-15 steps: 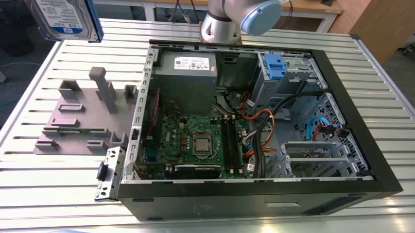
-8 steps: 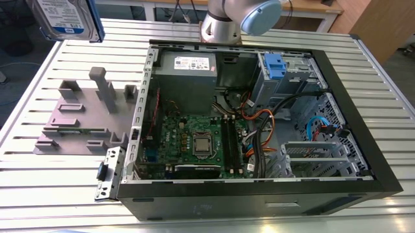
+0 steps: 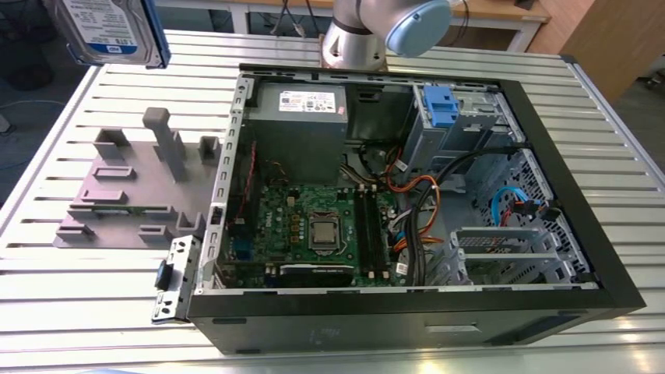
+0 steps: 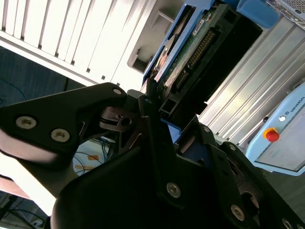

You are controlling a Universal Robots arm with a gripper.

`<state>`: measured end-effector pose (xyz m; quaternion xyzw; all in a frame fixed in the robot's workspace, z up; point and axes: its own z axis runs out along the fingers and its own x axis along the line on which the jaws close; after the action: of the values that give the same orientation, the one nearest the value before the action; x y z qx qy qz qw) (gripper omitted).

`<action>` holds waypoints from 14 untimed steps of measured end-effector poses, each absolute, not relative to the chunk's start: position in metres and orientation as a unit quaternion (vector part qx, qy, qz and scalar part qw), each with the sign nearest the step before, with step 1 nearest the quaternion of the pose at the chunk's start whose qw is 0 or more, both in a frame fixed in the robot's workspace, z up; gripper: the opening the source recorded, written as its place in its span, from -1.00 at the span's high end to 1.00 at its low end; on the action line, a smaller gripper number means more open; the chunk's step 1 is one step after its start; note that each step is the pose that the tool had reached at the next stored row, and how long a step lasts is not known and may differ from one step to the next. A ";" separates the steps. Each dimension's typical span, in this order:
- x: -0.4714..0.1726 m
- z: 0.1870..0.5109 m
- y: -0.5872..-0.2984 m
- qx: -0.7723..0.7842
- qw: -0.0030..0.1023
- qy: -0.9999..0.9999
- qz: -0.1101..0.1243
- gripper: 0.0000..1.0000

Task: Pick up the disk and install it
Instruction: 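Pick up the disk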

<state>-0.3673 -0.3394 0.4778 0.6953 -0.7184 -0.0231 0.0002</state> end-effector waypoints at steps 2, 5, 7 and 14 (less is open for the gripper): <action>-0.366 0.478 -0.339 0.695 0.000 -0.718 -0.023 0.26; -0.365 0.478 -0.339 0.695 0.000 -0.718 -0.023 0.26; -0.364 0.478 -0.339 0.695 0.000 -0.718 -0.023 0.26; -0.361 0.478 -0.339 0.695 0.000 -0.718 -0.023 0.26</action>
<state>-0.3608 -0.3394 0.4778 0.6953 -0.7184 -0.0231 0.0002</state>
